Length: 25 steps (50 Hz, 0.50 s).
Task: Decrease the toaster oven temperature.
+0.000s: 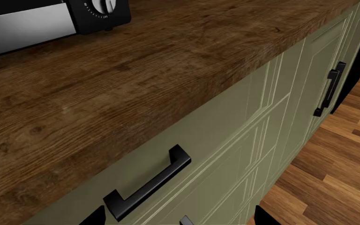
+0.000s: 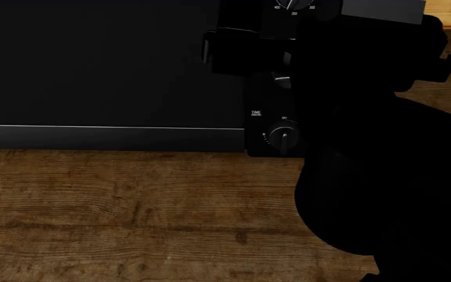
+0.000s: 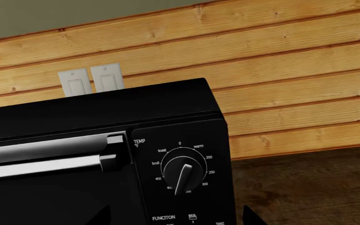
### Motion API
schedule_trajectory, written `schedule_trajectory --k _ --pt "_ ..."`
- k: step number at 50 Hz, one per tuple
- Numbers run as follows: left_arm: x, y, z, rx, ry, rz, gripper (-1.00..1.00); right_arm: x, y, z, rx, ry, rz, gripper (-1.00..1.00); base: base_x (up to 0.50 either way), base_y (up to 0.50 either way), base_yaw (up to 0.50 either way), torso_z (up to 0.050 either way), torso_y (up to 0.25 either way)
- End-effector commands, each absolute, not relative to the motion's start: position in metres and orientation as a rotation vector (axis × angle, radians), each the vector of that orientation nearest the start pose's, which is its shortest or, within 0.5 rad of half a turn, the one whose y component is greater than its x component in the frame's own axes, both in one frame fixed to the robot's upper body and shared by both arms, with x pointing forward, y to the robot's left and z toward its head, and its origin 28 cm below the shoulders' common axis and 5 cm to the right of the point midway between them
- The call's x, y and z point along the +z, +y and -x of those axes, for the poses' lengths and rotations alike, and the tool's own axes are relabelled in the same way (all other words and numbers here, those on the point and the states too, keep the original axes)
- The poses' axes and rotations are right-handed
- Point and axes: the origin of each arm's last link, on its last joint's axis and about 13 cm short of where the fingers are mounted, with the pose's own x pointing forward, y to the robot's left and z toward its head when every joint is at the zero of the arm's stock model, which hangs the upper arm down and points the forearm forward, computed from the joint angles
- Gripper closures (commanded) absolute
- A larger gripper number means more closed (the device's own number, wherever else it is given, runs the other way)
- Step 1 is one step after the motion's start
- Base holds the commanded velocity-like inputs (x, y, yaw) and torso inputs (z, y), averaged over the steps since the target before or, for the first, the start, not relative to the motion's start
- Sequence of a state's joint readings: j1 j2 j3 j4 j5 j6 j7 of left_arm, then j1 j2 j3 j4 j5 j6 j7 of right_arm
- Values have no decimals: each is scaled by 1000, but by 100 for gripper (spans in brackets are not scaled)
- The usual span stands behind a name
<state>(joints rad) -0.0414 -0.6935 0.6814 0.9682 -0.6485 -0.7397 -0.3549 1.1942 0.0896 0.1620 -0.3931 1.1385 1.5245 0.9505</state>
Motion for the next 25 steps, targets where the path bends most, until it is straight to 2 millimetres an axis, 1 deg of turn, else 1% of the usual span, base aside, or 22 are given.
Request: schedule_trajectory --k 1,7,17,21,25 --pt "113 185 -107 -722 218 -186 -100 338 -81 -260 20 -49 -195 -100 0 0 0 0 0" --pt "107 186 -108 -722 217 -186 -100 338 -83 -260 22 -37 -223 -100 0 0 0 0 0" --pt "108 186 -108 -720 218 -186 -100 337 -88 -265 21 -8 -290 -100 0 0 0 0 0" --pt "108 186 -107 -720 217 -186 -100 337 -89 -269 47 7 -321 -100 0 0 0 0 0" --pt "108 186 -107 -719 218 -186 -100 338 -93 -273 33 4 -352 -100 0 0 0 0 0"
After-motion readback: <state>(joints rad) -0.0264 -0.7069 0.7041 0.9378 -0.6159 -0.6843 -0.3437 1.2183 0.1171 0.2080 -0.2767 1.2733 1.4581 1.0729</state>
